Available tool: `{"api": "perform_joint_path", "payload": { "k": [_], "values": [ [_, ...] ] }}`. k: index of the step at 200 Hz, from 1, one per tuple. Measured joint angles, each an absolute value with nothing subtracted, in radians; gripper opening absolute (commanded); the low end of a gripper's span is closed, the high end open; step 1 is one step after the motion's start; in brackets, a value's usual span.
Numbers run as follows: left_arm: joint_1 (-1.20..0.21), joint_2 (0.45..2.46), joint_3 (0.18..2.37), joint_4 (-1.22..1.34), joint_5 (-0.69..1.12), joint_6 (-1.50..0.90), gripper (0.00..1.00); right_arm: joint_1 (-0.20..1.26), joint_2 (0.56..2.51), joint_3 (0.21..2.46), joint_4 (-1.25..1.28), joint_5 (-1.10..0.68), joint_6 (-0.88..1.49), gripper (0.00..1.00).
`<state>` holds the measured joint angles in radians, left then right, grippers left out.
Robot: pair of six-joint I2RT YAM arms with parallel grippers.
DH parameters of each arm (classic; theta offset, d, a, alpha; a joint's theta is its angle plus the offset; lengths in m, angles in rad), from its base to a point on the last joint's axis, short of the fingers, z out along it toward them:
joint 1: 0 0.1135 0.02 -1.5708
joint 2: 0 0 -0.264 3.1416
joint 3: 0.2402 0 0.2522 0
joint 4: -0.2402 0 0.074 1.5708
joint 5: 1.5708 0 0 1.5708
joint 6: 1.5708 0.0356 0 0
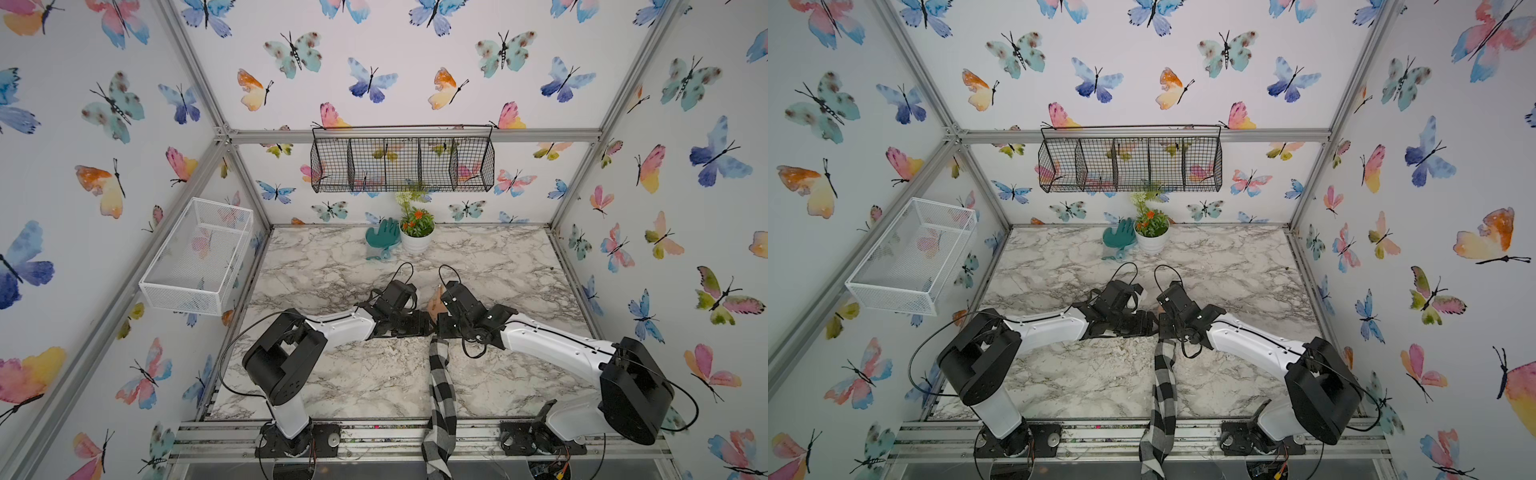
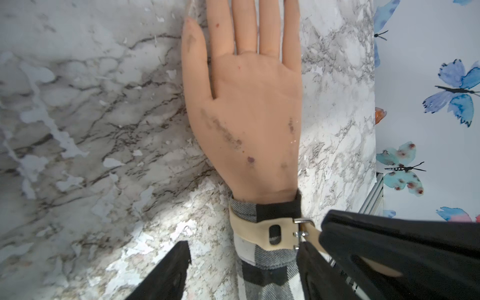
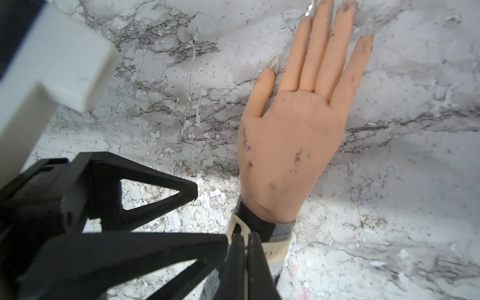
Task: Take off the watch
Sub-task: Untie the watch from the hand.
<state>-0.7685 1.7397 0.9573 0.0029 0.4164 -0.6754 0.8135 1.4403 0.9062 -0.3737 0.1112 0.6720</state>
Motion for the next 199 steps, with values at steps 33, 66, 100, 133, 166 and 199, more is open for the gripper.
{"api": "perform_joint_path", "payload": {
  "k": [33, 66, 100, 133, 166, 199],
  "values": [
    [-0.773, 1.8, 0.971, 0.014, 0.416, -0.673, 0.68, 0.813, 1.441, 0.906, -0.374, 0.112, 0.673, 0.02],
    [-0.775, 1.831, 0.995, 0.027, 0.418, -0.668, 0.67, 0.805, 1.439, 0.895, -0.374, 0.112, 0.682, 0.02],
    [-0.776, 1.855, 1.006, 0.044, 0.432, -0.656, 0.66, 0.776, 1.406, 0.831, -0.347, 0.114, 0.691, 0.02],
    [-0.781, 1.875, 1.022, 0.057, 0.448, -0.65, 0.65, 0.747, 1.357, 0.758, -0.327, 0.12, 0.7, 0.02],
    [-0.787, 1.894, 1.031, 0.08, 0.459, -0.649, 0.65, 0.733, 1.338, 0.703, -0.309, 0.124, 0.714, 0.02],
    [-0.792, 1.913, 1.037, 0.096, 0.474, -0.649, 0.65, 0.731, 1.338, 0.652, -0.26, 0.123, 0.722, 0.02]
  ]
}}
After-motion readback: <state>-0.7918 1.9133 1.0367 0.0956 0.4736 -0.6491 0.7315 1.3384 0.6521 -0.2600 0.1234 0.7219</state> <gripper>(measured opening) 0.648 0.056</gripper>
